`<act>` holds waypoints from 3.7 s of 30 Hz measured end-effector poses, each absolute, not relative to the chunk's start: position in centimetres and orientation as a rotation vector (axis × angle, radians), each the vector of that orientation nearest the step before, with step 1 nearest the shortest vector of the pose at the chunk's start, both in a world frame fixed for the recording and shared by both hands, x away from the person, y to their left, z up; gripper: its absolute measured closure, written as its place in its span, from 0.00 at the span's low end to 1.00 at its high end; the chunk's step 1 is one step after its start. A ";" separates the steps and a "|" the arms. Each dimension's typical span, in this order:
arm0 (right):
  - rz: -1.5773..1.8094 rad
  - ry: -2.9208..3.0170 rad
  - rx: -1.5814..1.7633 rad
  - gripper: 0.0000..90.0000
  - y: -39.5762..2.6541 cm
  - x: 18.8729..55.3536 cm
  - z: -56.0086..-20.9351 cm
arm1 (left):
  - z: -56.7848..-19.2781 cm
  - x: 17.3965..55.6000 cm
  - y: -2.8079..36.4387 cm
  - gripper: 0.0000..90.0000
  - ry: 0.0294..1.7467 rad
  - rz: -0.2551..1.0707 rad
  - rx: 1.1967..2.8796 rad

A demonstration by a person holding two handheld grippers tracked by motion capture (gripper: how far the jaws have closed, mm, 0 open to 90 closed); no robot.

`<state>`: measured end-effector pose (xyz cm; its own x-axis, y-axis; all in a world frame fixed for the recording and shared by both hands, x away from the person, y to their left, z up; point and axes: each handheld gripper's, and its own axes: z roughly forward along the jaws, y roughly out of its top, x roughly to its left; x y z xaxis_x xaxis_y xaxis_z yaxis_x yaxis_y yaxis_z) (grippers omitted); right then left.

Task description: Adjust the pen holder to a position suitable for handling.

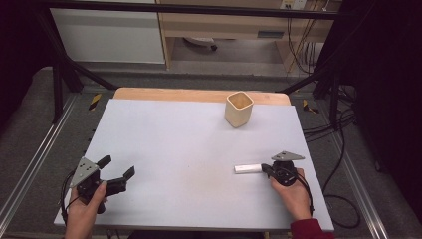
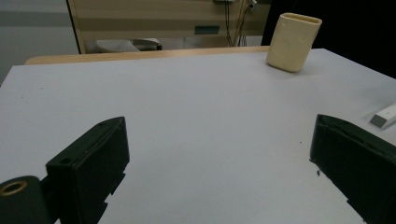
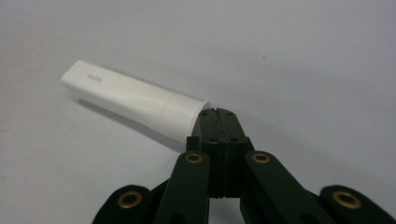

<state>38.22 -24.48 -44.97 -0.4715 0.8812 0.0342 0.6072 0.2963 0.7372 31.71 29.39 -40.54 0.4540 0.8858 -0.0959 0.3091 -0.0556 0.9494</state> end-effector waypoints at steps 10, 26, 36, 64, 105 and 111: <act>0.992 2.193 1.350 1.00 -24.2 38.7 -45.2 | -40.6 31.7 29.3 0.05 1.062 0.658 1.612; 1.019 2.288 1.277 1.00 -19.7 38.3 -44.6 | -40.7 31.8 29.3 0.05 1.063 0.649 1.618; 1.037 2.356 1.204 1.00 -16.8 37.4 -44.4 | -40.7 31.8 29.2 0.05 1.068 0.654 1.622; 1.047 2.543 0.937 1.00 -8.0 34.8 -45.0 | -40.8 31.8 29.2 0.06 1.066 0.653 1.637; 1.182 2.466 0.813 0.67 -8.2 34.0 -43.9 | -40.7 31.7 29.4 0.06 1.073 0.656 1.624; 1.182 2.430 0.850 0.32 -7.6 34.1 -42.6 | -40.7 31.7 29.4 0.06 1.072 0.659 1.627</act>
